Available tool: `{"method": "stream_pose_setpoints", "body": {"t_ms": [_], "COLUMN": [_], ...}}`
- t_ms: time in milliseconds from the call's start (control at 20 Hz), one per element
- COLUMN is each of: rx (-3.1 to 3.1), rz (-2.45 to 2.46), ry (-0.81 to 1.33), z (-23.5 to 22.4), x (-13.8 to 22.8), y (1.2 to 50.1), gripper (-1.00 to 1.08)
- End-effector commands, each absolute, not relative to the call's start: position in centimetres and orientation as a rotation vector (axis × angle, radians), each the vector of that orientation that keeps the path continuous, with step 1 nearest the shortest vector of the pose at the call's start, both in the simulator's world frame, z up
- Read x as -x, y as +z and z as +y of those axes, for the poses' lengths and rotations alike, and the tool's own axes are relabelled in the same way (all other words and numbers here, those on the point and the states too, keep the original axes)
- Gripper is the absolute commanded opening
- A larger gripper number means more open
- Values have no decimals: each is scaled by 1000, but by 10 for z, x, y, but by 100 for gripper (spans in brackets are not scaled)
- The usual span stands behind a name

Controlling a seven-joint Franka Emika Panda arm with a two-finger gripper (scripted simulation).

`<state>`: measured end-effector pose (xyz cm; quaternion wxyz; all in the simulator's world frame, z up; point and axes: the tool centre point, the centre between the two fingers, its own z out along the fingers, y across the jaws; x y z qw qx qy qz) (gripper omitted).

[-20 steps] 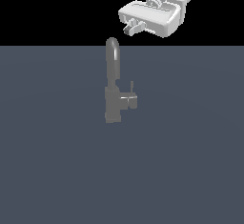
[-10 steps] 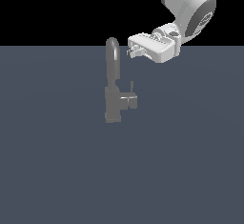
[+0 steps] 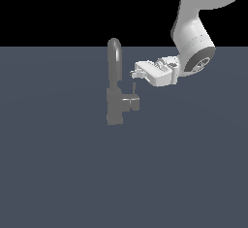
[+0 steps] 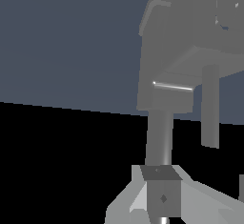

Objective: Turn on the faucet by rotating a designated handle.

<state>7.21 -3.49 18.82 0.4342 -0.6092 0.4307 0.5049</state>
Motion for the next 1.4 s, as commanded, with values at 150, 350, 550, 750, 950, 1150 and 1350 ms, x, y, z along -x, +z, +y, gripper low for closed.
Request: {"method": "stream_pose_setpoints", "body": {"t_ms": [150,350,550,750,950,1150,1350], "rx": [1385,1332,1318,1319,1319,1319,1319], "rz": [1113,1129,1133,1133,1133,1133,1133], "ry": [1296,1310,1313,1314,1314,1314,1314], "z": [-33,-32,-31,-31,-32,-33,-34], "x": [-78,-79,-80,-79,-72,-63,-54], "y": [159,147,144,143,145,147,149], "gripper": [-100,-100,-100,-100,-100,-100,-100]}}
